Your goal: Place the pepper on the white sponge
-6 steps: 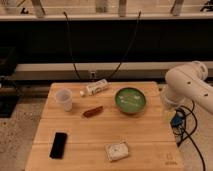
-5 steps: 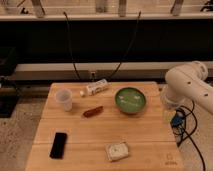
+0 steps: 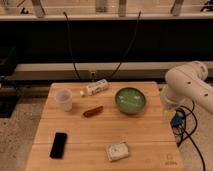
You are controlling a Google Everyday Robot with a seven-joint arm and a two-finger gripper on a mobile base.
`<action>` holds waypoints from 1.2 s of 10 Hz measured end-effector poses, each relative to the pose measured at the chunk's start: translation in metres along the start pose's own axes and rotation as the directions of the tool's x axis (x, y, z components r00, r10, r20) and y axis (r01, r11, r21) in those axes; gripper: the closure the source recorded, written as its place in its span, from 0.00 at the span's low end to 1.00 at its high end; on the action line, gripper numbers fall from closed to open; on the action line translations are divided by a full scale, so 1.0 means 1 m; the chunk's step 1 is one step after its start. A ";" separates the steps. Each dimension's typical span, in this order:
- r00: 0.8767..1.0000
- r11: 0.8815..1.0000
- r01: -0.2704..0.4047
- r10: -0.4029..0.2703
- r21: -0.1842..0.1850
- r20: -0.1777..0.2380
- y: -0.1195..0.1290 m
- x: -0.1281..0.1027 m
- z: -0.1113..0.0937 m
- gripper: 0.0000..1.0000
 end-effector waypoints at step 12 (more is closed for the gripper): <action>0.999 0.999 0.043 -0.043 0.017 -0.005 -0.007 -0.028 0.003 0.20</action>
